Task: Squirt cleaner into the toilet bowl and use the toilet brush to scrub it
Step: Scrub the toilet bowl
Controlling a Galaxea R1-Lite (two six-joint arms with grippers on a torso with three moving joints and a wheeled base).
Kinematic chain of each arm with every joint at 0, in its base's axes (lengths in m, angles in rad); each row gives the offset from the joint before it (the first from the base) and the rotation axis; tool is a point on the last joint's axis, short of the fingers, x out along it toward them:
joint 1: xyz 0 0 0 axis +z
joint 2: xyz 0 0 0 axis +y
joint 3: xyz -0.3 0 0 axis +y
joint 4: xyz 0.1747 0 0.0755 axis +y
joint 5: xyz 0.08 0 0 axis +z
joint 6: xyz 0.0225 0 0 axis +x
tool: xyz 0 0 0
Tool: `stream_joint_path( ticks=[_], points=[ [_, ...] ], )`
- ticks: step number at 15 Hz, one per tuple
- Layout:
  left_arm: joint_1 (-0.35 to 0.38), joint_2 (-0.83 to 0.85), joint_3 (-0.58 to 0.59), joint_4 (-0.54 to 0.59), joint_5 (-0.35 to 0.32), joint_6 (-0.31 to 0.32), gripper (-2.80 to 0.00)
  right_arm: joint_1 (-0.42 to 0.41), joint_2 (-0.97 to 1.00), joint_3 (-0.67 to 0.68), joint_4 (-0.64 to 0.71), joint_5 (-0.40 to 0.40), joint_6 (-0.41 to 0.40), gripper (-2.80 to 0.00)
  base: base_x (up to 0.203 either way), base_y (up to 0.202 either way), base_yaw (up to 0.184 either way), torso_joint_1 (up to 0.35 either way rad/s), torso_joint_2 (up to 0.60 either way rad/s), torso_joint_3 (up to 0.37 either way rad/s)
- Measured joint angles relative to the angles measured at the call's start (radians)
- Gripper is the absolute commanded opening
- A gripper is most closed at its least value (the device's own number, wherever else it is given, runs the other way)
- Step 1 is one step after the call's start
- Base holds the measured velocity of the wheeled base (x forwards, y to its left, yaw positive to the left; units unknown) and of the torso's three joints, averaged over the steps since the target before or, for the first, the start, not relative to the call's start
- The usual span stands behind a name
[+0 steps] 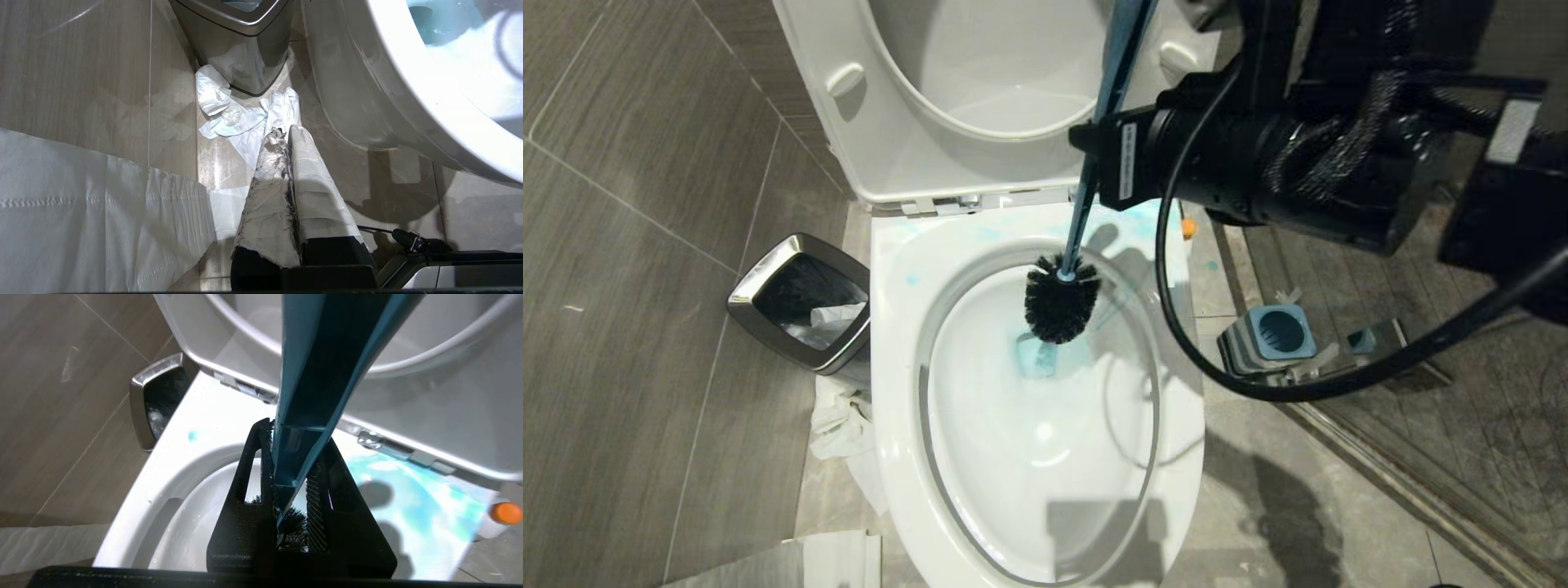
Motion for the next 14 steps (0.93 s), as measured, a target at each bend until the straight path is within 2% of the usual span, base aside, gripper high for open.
stream_joint_path(
  ticks=[7,12,14],
  points=[
    [0.0,0.0,0.0,0.0,0.0,0.0,-2.8,0.002,0.21,-0.031,-0.11,-0.043,-0.023,-2.8,0.0,0.0,0.0,0.0,0.0,0.0],
    [0.0,0.0,0.0,0.0,0.0,0.0,-2.8,-0.006,0.341,-0.106,-0.167,-0.049,-0.052,-2.8,0.0,0.0,0.0,0.0,0.0,0.0],
    [0.0,0.0,0.0,0.0,-0.001,0.0,-2.8,-0.011,0.383,-0.134,-0.184,-0.075,-0.057,-2.8,0.0,0.0,0.0,0.0,0.0,0.0]
  ],
)
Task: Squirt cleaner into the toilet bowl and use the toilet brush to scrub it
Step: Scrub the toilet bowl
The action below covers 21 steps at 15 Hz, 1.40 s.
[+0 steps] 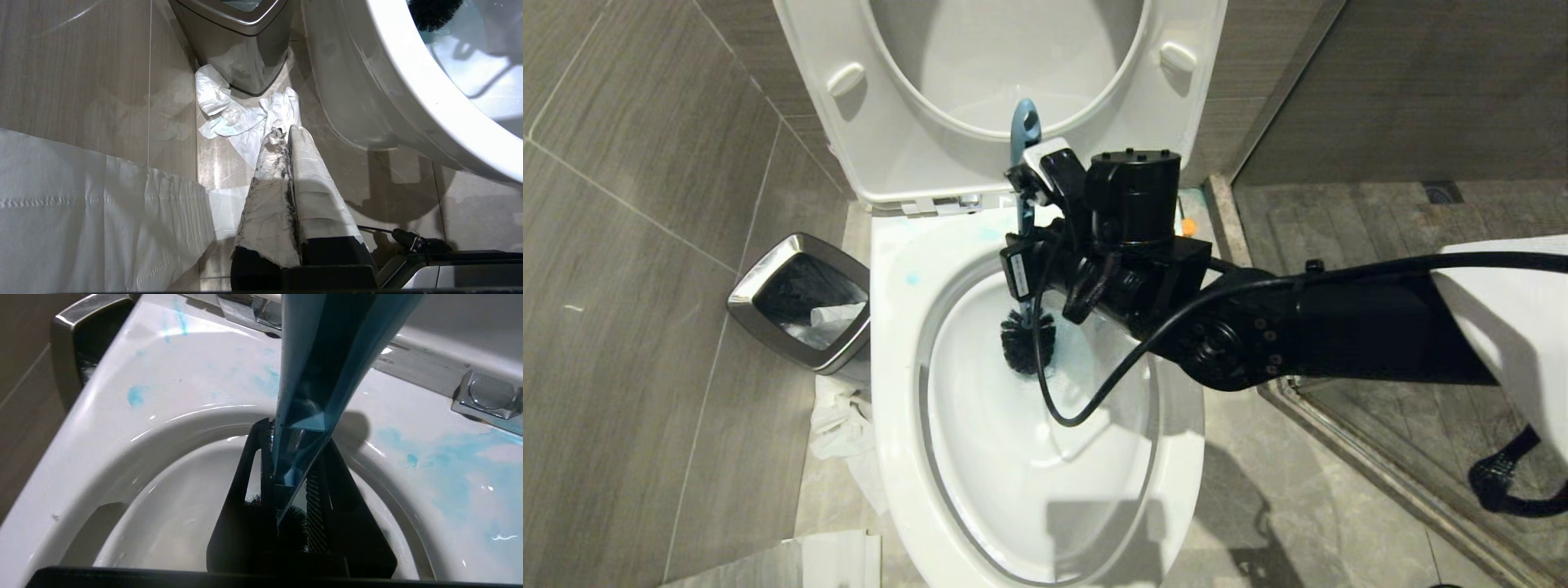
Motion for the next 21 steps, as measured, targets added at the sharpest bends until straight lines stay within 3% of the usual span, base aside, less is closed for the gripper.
stream_joint_path(
  ticks=[12,21],
  points=[
    [0.0,0.0,0.0,0.0,0.0,0.0,-2.8,-0.023,0.044,-0.024,-0.032,-0.014,-0.043,-2.8,0.0,0.0,0.0,0.0,0.0,0.0],
    [0.0,0.0,0.0,0.0,0.001,0.0,-2.8,-0.006,0.031,0.072,-0.079,-0.014,-0.035,-2.8,0.0,0.0,0.0,0.0,0.0,0.0]
  ],
)
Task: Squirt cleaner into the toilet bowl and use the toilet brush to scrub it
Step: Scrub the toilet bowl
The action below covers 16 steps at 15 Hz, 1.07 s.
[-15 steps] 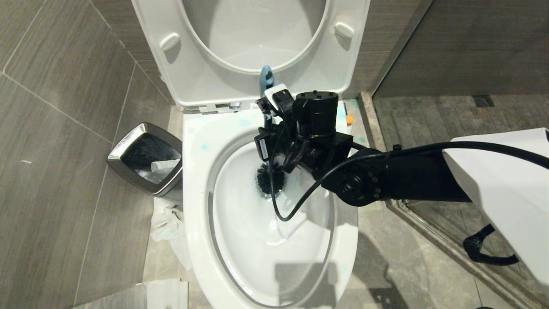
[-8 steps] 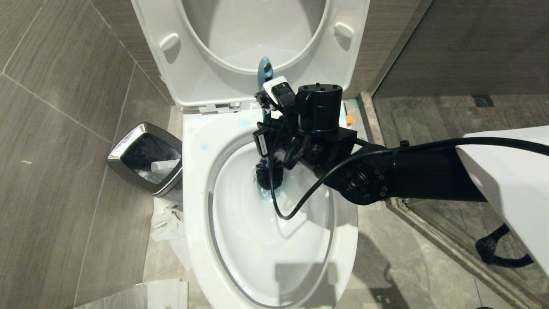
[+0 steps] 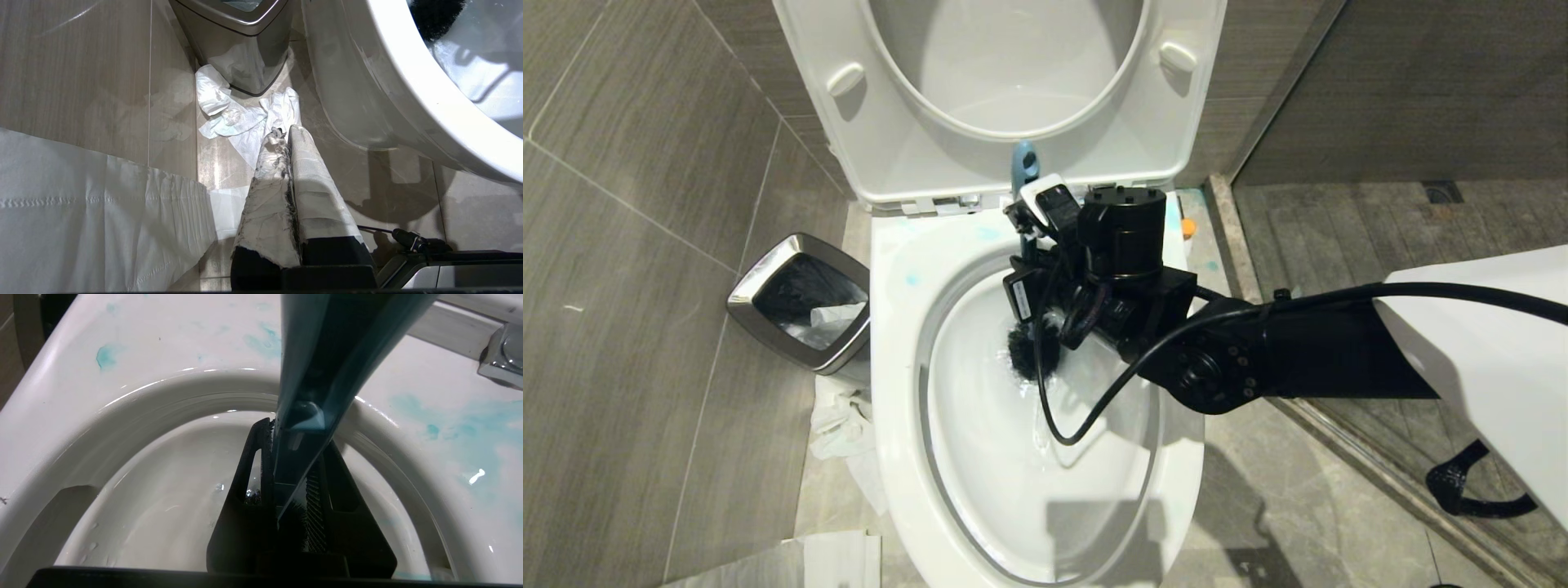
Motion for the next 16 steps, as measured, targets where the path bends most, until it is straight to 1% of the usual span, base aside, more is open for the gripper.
stream_joint_path(
  ticks=[10,12,16],
  points=[
    [0.0,0.0,0.0,0.0,-0.001,0.0,-2.8,0.006,-0.043,-0.055,-0.005,0.003,-0.003,-2.8,0.0,0.0,0.0,0.0,0.0,0.0],
    [0.0,0.0,0.0,0.0,-0.001,0.0,-2.8,0.029,-0.045,-0.064,-0.004,0.005,-0.004,-2.8,0.0,0.0,0.0,0.0,0.0,0.0],
    [0.0,0.0,0.0,0.0,-0.001,0.0,-2.8,0.098,-0.038,-0.098,0.001,0.005,-0.006,-2.8,0.0,0.0,0.0,0.0,0.0,0.0]
  ],
)
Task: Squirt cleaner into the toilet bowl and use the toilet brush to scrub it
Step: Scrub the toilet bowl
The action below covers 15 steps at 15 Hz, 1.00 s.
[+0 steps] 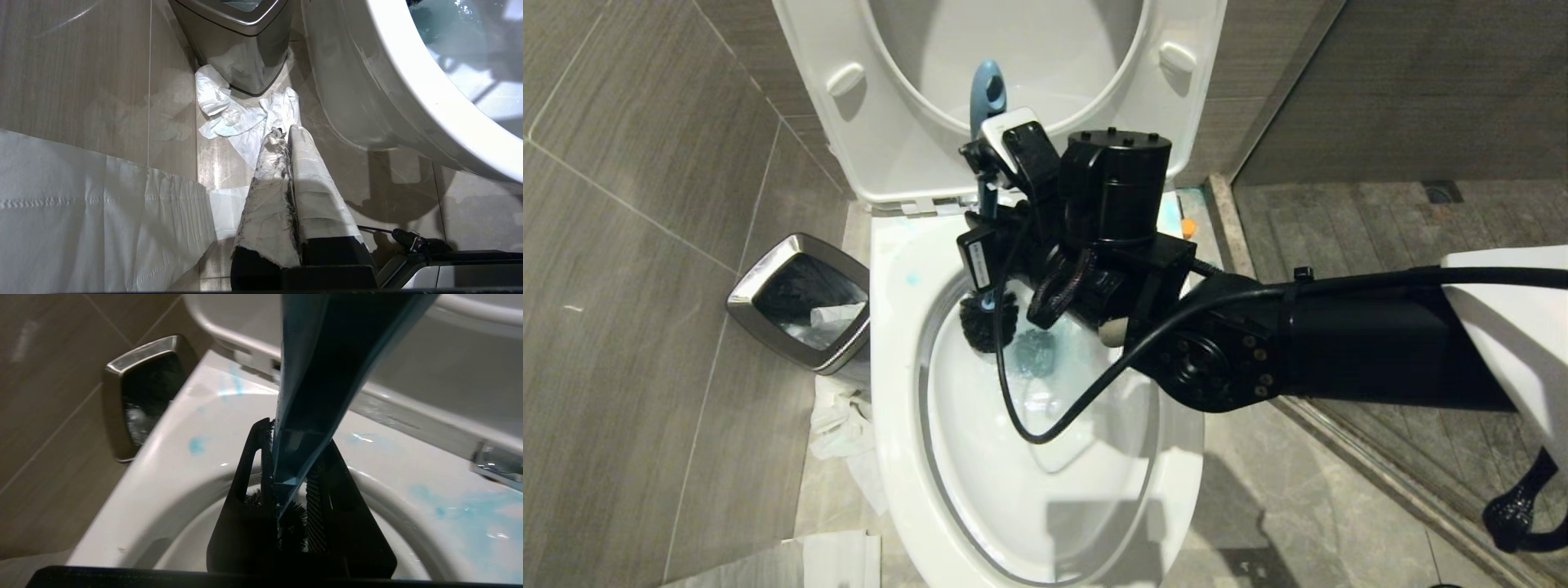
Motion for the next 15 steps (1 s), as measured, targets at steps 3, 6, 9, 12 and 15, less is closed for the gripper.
stream_joint_path(
  ticks=[3,6,9,12,15],
  points=[
    [0.0,0.0,0.0,0.0,0.0,0.0,-2.8,0.048,-0.006,0.052,-0.008,-0.004,0.004,-2.8,0.0,0.0,0.0,0.0,0.0,0.0],
    [0.0,0.0,0.0,0.0,0.0,0.0,-2.8,0.086,-0.053,0.192,-0.051,-0.015,0.004,-2.8,0.0,0.0,0.0,0.0,0.0,0.0],
    [0.0,0.0,0.0,0.0,0.0,0.0,-2.8,0.114,-0.142,0.354,-0.075,-0.019,0.006,-2.8,0.0,0.0,0.0,0.0,0.0,0.0],
    [0.0,0.0,0.0,0.0,0.0,0.0,-2.8,0.136,-0.251,0.5,-0.083,-0.02,0.006,-2.8,0.0,0.0,0.0,0.0,0.0,0.0],
    [0.0,0.0,0.0,0.0,0.0,0.0,-2.8,0.143,-0.359,0.645,-0.084,-0.022,0.006,-2.8,0.0,0.0,0.0,0.0,0.0,0.0]
  ],
)
